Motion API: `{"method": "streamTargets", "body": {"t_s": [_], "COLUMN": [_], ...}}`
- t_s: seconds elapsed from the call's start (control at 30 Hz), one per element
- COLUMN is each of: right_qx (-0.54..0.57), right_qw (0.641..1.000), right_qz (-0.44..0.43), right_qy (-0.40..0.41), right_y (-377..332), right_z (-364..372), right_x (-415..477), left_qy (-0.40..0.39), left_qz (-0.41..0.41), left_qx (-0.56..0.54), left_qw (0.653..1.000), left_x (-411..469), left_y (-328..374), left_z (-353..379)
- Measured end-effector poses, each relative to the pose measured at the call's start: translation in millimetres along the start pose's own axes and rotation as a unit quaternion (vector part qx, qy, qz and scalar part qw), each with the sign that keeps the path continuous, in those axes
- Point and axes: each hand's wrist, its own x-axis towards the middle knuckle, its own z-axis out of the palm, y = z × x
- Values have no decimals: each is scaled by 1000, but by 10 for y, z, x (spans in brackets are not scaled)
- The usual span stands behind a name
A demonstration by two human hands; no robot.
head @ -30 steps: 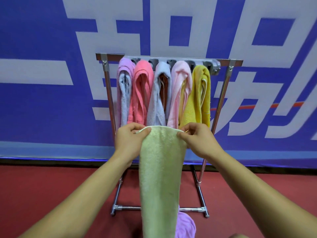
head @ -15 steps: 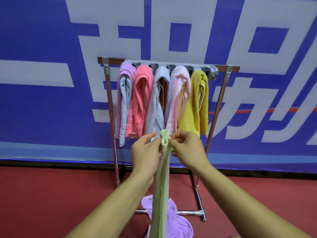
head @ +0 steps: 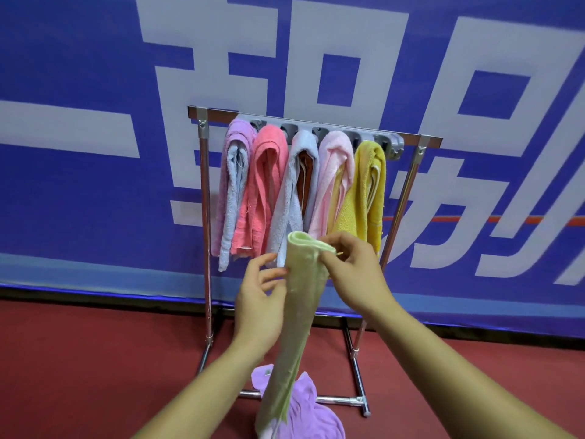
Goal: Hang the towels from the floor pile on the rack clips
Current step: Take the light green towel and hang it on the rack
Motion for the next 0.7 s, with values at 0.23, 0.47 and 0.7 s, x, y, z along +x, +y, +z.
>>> {"method": "streamTargets", "body": {"t_s": [0.23, 0.47, 0.7], "right_qx": [13, -55, -302], "right_qw": [999, 991, 920], "right_qz": [-48, -52, -250], "right_qy": [10, 107, 0], "right_y": [-288, -130, 196], "right_z": [-103, -360, -485], "right_x": [120, 187, -97], "left_qy": [-51, -84, -151], "left_qz": [19, -1, 50], "left_qx": [11, -32, 5], "left_qw": [998, 996, 987], "left_x": [35, 12, 8], "left_y": [-439, -522, -237], "left_z": [-39, 0, 131]}}
